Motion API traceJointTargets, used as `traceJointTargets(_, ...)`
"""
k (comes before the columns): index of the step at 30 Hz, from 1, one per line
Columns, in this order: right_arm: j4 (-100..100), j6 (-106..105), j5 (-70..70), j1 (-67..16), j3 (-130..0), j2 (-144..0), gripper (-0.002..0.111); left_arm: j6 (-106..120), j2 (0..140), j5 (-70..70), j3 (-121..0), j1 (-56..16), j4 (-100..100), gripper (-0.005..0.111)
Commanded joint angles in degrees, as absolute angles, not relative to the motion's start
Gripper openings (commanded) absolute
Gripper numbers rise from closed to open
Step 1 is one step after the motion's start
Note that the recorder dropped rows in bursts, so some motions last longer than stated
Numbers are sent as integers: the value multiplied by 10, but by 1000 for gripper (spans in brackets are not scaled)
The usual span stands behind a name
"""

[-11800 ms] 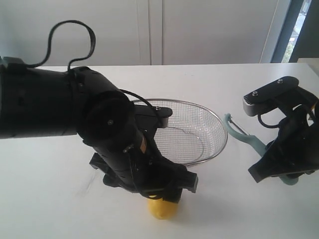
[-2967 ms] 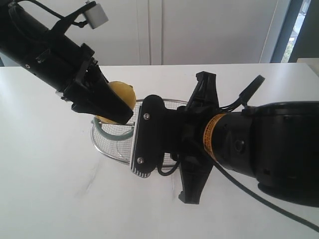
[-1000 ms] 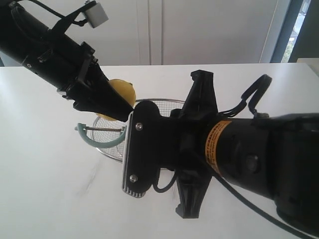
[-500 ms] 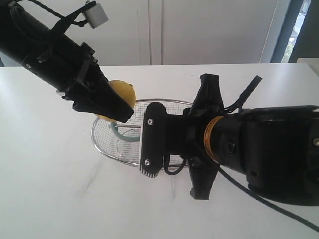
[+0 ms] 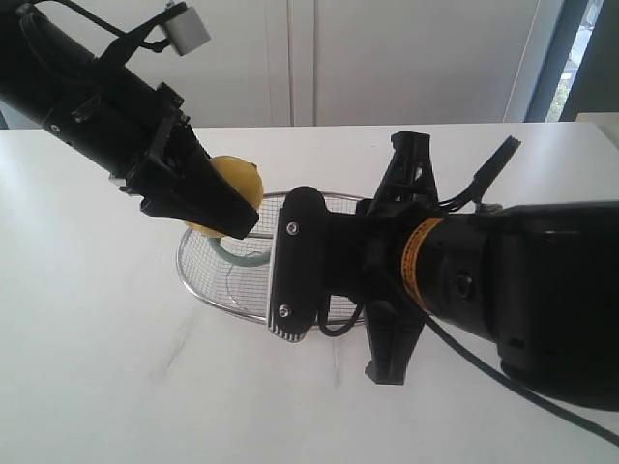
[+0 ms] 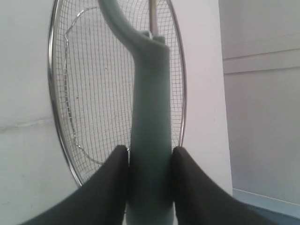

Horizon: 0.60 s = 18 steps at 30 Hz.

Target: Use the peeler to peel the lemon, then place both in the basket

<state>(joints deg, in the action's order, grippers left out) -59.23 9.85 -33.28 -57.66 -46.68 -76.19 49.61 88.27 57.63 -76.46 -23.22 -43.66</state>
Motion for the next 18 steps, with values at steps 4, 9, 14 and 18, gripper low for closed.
traceJointTargets(4, -595, 107, -327, -584, -467, -735, 0, 493, 880, 584, -767, -229, -459, 0)
traceJointTargets(9, -589, 107, -325, -600, -467, -734, 0, 493, 880, 584, -767, -229, -459, 0)
traceJointTargets(14, -586, 107, -322, -606, -467, -734, 0, 493, 880, 584, -767, -229, -459, 0)
traceJointTargets(18, -586, 107, -327, -606, -467, -734, 0, 493, 880, 584, -767, -229, -459, 0)
